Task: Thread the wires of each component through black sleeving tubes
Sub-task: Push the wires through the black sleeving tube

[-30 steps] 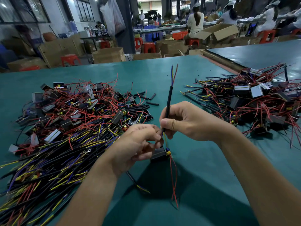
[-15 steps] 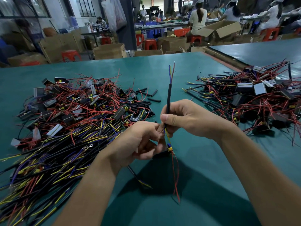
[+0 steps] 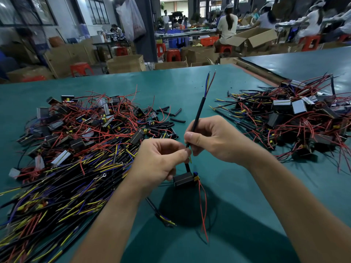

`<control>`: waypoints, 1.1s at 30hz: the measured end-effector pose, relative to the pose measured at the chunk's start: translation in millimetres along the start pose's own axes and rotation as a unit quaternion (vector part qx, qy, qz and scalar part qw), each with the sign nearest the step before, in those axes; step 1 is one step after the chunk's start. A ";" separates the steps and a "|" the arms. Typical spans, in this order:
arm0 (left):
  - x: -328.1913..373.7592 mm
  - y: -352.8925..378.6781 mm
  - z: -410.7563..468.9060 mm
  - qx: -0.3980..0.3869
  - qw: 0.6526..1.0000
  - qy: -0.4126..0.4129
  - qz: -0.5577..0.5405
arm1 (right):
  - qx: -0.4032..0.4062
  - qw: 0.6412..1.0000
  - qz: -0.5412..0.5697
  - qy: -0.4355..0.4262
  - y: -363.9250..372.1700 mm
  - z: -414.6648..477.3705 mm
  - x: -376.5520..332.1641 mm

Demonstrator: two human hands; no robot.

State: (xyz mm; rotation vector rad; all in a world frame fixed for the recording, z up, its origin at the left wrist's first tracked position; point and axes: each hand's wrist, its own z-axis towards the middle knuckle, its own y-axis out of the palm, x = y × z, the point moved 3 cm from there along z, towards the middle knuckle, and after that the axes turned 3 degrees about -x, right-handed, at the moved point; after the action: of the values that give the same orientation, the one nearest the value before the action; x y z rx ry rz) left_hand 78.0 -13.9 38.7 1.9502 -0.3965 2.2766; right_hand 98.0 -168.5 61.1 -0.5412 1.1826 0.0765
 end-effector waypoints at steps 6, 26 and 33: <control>-2.8 -2.0 1.9 0.062 0.998 0.008 -0.017 | 0.066 0.998 -0.017 -0.013 0.9 2.2 -1.1; -2.6 -2.3 -1.0 0.194 0.964 0.125 0.128 | 0.150 0.944 0.279 0.097 -18.5 4.7 8.9; -3.5 -1.1 2.3 0.134 0.990 0.040 -0.034 | 0.064 0.966 0.244 0.055 -6.6 3.9 9.4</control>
State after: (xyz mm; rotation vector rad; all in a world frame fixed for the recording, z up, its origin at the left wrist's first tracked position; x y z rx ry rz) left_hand 81.0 -13.3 35.7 1.9414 -0.0125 2.4626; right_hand 107.3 -174.6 56.1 -0.1320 1.3997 0.3915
